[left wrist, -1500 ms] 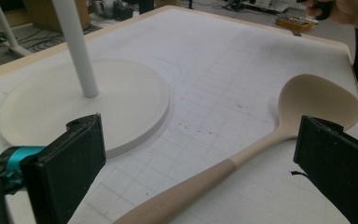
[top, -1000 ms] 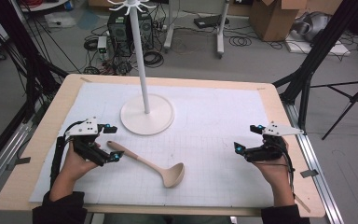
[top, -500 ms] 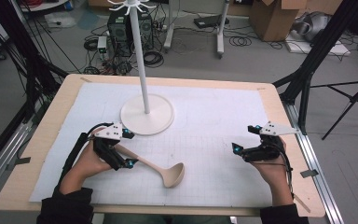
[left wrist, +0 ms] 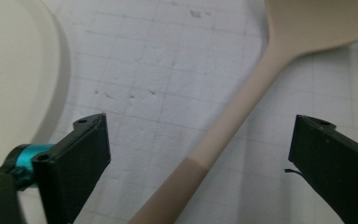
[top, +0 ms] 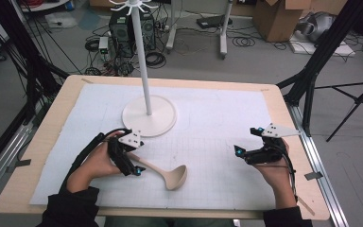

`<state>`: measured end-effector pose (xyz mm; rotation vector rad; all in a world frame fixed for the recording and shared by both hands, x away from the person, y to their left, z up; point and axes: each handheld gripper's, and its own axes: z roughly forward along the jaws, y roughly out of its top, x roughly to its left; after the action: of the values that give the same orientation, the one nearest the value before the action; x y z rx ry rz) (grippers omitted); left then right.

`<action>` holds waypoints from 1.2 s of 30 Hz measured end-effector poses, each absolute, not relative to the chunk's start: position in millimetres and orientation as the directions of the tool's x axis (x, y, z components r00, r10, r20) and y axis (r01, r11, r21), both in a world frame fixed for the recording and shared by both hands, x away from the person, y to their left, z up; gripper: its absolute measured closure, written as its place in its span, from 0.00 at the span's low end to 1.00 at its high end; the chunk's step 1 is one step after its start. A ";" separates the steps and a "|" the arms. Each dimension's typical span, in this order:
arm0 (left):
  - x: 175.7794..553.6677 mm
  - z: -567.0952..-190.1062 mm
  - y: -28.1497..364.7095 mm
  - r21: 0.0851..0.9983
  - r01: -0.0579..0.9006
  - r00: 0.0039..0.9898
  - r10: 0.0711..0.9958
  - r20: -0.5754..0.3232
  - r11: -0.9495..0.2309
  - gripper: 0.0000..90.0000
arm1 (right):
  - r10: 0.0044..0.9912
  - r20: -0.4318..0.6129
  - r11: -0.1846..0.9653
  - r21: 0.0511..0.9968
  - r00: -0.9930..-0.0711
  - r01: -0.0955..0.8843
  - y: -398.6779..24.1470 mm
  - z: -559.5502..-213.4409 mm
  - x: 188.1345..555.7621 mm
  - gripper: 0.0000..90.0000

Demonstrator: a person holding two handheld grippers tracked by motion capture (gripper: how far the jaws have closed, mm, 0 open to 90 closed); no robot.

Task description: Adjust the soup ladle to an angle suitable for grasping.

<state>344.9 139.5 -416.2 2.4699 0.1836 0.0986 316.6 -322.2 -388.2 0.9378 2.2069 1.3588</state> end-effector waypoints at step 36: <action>349.7 -415.8 125.0 0.489 0.049 0.998 0.056 0.000 -0.871 0.65 | 0.702 0.028 0.318 0.882 -0.711 0.348 -319.5 -390.7 318.0 0.01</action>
<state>349.7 125.0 -415.8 2.6295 0.0739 0.0199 318.0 -319.5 -390.7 0.9367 2.2291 1.3539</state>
